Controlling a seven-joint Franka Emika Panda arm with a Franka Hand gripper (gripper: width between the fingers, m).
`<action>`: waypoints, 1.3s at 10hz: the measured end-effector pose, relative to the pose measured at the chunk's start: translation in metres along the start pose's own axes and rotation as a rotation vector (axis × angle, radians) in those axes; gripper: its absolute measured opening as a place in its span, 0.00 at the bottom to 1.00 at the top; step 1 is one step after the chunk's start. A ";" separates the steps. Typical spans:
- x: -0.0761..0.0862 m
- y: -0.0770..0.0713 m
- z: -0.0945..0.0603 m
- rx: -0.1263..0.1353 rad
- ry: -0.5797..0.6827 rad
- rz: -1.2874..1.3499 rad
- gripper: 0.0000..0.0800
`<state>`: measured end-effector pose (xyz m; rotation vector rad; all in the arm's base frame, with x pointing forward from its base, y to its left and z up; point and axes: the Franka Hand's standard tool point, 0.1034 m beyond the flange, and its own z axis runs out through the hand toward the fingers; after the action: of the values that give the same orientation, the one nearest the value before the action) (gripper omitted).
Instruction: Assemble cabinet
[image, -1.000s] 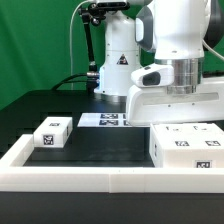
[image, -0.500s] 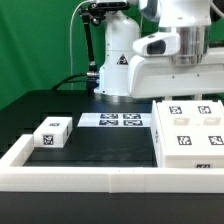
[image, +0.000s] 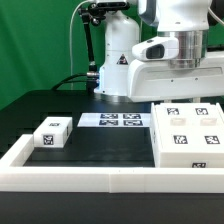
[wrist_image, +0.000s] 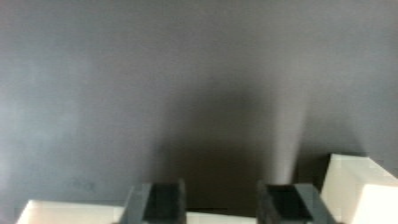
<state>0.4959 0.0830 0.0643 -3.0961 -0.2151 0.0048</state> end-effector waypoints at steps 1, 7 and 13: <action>0.002 0.001 -0.018 -0.006 -0.019 -0.001 0.24; 0.004 0.001 -0.024 -0.007 -0.032 -0.006 0.23; 0.015 0.001 -0.049 -0.012 -0.065 -0.007 0.16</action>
Offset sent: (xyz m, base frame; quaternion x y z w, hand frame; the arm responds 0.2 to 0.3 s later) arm 0.0000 0.0000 0.0000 0.0000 0.0000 0.0000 1.0000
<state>0.5114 0.0818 0.1134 -3.1103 -0.2284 0.1045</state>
